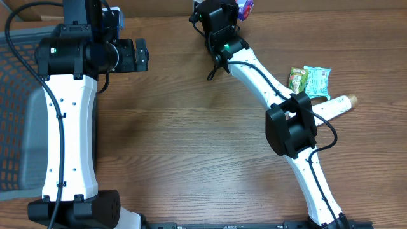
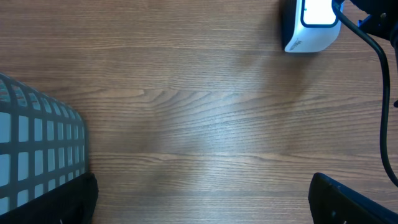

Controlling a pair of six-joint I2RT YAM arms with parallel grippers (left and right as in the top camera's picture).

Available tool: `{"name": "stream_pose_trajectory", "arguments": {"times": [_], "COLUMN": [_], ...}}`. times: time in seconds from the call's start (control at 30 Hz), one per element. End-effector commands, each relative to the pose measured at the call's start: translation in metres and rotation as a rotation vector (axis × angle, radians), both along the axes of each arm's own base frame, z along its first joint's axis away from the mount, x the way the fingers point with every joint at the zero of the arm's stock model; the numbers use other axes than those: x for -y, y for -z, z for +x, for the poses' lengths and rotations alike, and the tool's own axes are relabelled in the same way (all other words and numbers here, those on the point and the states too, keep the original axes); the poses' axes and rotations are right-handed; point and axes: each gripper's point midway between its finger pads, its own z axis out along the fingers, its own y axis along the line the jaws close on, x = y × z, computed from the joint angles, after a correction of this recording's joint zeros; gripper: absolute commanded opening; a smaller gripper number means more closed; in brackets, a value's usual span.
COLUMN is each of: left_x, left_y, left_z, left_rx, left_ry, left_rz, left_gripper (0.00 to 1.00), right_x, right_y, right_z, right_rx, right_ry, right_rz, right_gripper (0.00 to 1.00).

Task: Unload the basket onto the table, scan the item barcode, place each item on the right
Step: 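Hold the purple pack's barcode against the scanner face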

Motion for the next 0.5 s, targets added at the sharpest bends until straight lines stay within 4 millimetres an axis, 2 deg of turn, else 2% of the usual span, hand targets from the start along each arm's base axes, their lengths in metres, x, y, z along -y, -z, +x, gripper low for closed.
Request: {"name": "stream_pose_trajectory", "arguments": {"times": [0.0,0.13,0.2,0.37,0.47], "left_x": [0.000,0.000,0.000,0.000,0.000], "left_y": [-0.002,-0.002,-0.002,-0.002,-0.002], "left_z": [0.001,0.001,0.001,0.001,0.001], "left_rx": [0.009,0.009,0.009,0.009,0.009], "left_ry": [0.020,0.020,0.020,0.020,0.020], "left_rz": [0.006,0.006,0.005,0.006,0.005], "left_gripper": [1.00,1.00,0.99,0.99,1.00], "right_x": [-0.010,-0.012,-0.018,-0.049,-0.034], "right_y": [-0.035,-0.072,-0.085,-0.109,-0.130], "right_z": [-0.013,-0.032,-0.052,-0.131,-0.173], "right_rx": [0.055,0.086,0.034,-0.225,-0.288], "right_ry": [0.011,0.036,0.018,-0.104,-0.025], "right_rz": [0.068,0.238,0.319,0.599,0.748], "right_gripper": [0.04,0.04,0.04,0.04,0.04]}}
